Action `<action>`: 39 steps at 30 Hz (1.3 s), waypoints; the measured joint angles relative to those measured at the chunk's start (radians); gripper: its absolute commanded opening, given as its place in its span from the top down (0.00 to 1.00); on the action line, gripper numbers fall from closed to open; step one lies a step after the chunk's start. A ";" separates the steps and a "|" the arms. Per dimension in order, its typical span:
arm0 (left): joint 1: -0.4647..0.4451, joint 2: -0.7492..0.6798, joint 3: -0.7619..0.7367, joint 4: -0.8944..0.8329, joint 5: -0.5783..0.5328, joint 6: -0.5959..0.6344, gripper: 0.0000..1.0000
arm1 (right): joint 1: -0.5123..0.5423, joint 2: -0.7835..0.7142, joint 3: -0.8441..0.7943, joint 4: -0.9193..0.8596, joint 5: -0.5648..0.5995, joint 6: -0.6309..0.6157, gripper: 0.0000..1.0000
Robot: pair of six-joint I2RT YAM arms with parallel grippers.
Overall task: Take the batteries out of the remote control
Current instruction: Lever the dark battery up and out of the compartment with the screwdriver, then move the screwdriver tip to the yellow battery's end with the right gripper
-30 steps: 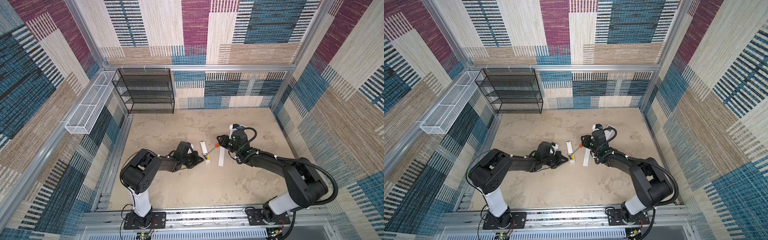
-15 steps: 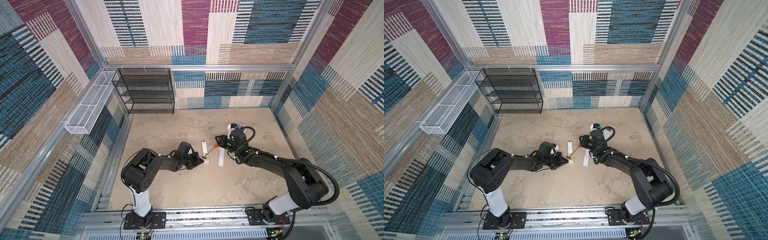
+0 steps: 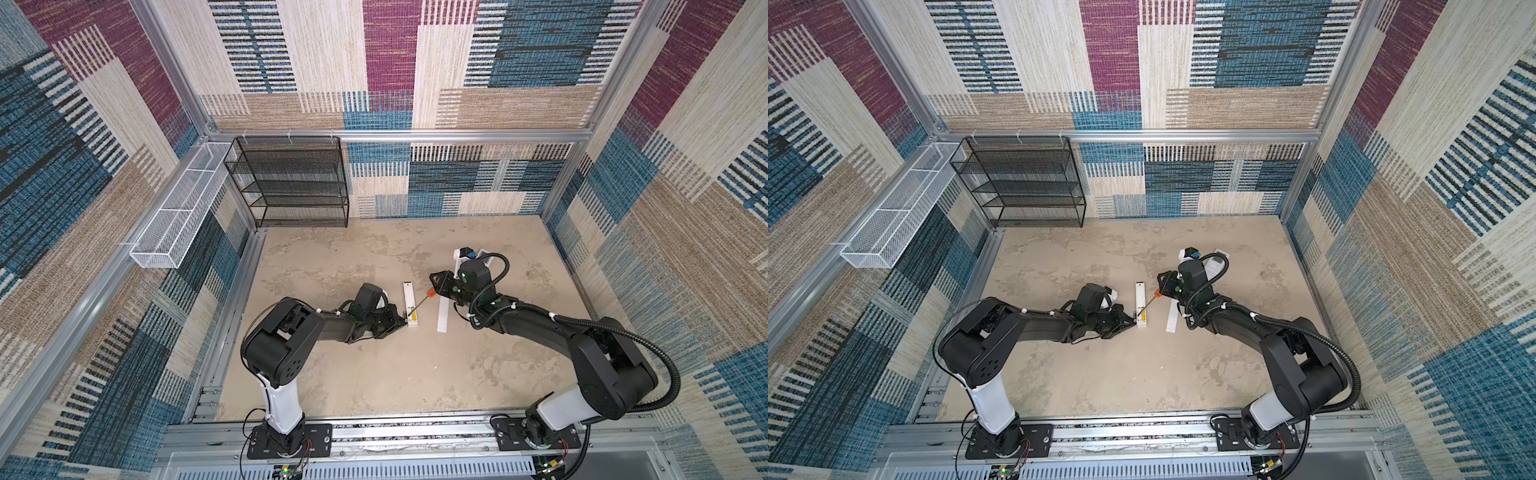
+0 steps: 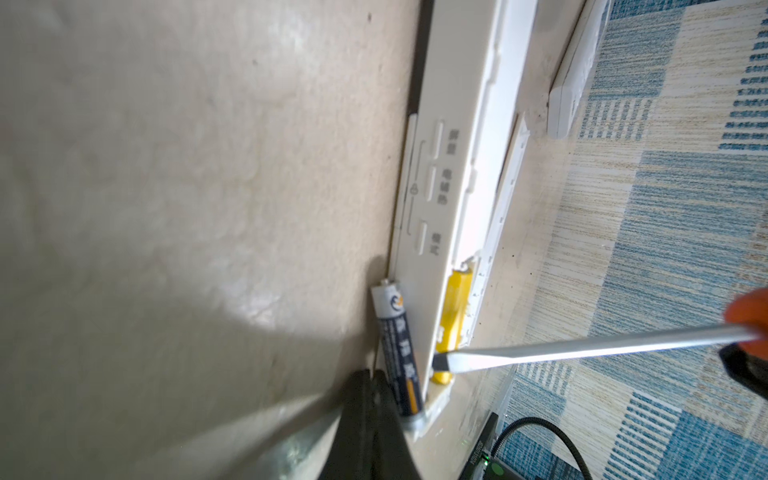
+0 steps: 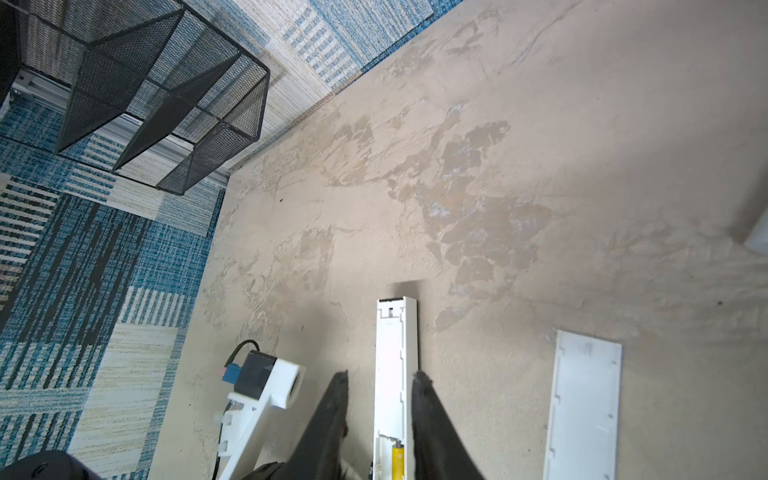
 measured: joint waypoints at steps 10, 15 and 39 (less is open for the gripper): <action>0.003 -0.039 -0.002 -0.089 -0.021 0.034 1.00 | 0.001 -0.035 0.039 -0.029 0.034 -0.044 1.00; 0.003 -0.067 0.006 -0.148 -0.032 0.060 1.00 | 0.001 -0.057 0.056 -0.065 0.056 -0.079 1.00; 0.012 -0.050 0.206 -0.381 -0.051 0.208 1.00 | 0.164 -0.010 0.174 -0.198 0.336 -0.325 1.00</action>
